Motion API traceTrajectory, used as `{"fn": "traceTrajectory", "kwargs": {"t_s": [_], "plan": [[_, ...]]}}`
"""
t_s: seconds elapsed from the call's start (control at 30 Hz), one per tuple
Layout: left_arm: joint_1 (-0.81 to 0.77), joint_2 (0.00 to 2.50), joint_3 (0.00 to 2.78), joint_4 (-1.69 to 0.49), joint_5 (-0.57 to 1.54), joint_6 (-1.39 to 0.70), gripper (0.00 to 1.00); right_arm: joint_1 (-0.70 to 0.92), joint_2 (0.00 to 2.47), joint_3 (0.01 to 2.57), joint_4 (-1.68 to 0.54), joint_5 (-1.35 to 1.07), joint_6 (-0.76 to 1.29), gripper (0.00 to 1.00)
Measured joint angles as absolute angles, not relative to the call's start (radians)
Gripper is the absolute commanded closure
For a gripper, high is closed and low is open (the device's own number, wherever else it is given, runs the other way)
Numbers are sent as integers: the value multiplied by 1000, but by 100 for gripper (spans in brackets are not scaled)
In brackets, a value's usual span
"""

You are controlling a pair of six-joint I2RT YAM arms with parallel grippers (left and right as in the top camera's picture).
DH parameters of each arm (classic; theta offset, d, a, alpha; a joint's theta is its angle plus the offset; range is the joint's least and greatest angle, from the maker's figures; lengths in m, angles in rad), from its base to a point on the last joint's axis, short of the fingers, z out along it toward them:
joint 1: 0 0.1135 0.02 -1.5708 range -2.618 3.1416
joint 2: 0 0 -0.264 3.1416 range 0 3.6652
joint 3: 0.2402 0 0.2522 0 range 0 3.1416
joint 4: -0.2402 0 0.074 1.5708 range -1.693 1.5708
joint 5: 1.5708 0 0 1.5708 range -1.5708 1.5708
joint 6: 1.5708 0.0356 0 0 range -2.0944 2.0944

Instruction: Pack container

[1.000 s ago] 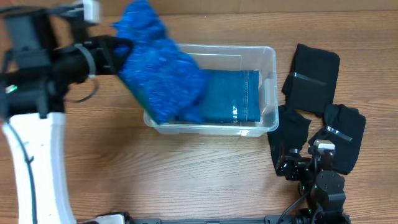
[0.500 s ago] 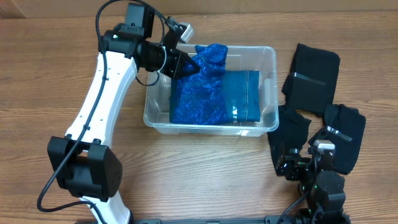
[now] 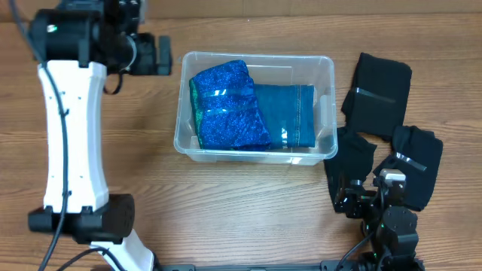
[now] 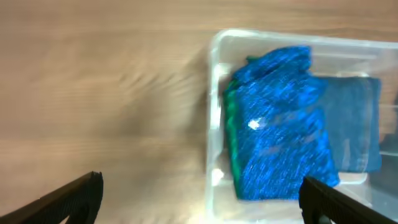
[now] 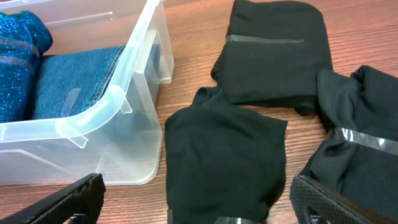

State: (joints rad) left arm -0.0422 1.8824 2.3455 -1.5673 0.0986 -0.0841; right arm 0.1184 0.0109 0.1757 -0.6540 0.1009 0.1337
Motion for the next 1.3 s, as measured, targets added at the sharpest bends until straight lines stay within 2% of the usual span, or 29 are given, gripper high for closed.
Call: {"fn": "traceTrajectory", "kwargs": {"t_s": [0.07, 0.17, 0.33, 0.5, 0.6, 0.73, 0.83, 0.93, 1.03, 1.2, 1.23, 1.3], "plan": [[-3, 1852, 2360, -1682, 43, -138, 0, 118, 11, 175, -632, 87, 133, 0], [33, 1843, 2360, -1687, 10, -152, 0, 118, 11, 168, -578, -72, 139, 0], [39, 1832, 2359, -1687, 22, -128, 0, 118, 11, 181, -430, -379, 364, 0], [39, 1574, 2349, -1687, 8, -101, 0, 118, 68, 409, -592, -321, 416, 0], [39, 1409, 2361, -1689, -9, -98, 0, 118, 273, 577, -740, -212, 394, 0], [39, 1349, 2364, -1693, -17, -98, 0, 118, 722, 841, -840, -126, 297, 0], [39, 1360, 2363, -1691, -20, -98, 0, 107, 952, 896, -899, -126, 288, 0], [39, 1364, 2363, -1691, -20, -98, 0, -15, 1207, 897, -916, -162, 316, 0], [39, 1371, 2363, -1692, -20, -98, 0, -160, 1310, 906, -897, -342, 281, 0], [39, 1373, 2363, -1691, -20, -98, 0, -313, 1396, 899, -900, -452, 175, 0], [39, 1373, 2363, -1691, -20, -98, 0, -310, 1396, 896, -905, -494, 143, 4], [39, 1373, 2363, -1691, -20, -98, 0, -276, 1396, 893, -908, -545, 106, 32]]}}
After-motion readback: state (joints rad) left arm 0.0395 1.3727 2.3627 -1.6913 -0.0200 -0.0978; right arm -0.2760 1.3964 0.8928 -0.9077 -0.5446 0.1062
